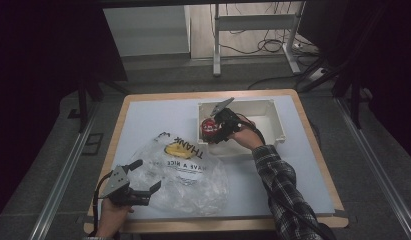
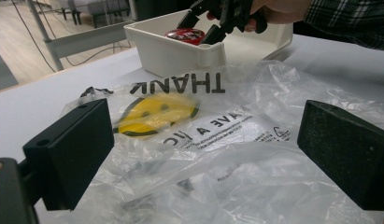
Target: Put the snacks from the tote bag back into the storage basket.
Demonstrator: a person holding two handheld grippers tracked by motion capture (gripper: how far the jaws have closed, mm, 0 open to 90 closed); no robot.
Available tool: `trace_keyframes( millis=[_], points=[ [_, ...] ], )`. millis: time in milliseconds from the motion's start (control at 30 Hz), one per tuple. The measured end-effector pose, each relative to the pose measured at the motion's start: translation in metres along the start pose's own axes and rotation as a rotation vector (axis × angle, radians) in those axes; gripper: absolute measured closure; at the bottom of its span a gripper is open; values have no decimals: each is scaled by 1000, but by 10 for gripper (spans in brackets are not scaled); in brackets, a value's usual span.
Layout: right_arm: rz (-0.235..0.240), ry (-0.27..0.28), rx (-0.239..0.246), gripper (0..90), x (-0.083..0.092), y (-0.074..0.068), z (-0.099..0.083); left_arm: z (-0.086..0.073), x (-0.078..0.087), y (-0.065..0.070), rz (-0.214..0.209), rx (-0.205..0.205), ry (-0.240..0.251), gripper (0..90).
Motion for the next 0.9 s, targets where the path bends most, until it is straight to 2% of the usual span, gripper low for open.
trace_keyframes(
  millis=[633,900],
  points=[
    [0,23,-3,35,10,-6,-11,0,-1,1,-10,-8,-6,38],
    [1,21,-17,35,11,-9,-19,0,-2,5,-21,-35,-9,54]
  ],
)
Point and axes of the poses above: each handheld gripper's, and its own axes: x roughly backward along the jaws, z roughly out of its top, y roughly to its right, the point moved 1 cm from there along -x, roughly forward along the jaws, and after that the axes turned 7 degrees about -y, right-handed, at the moved point
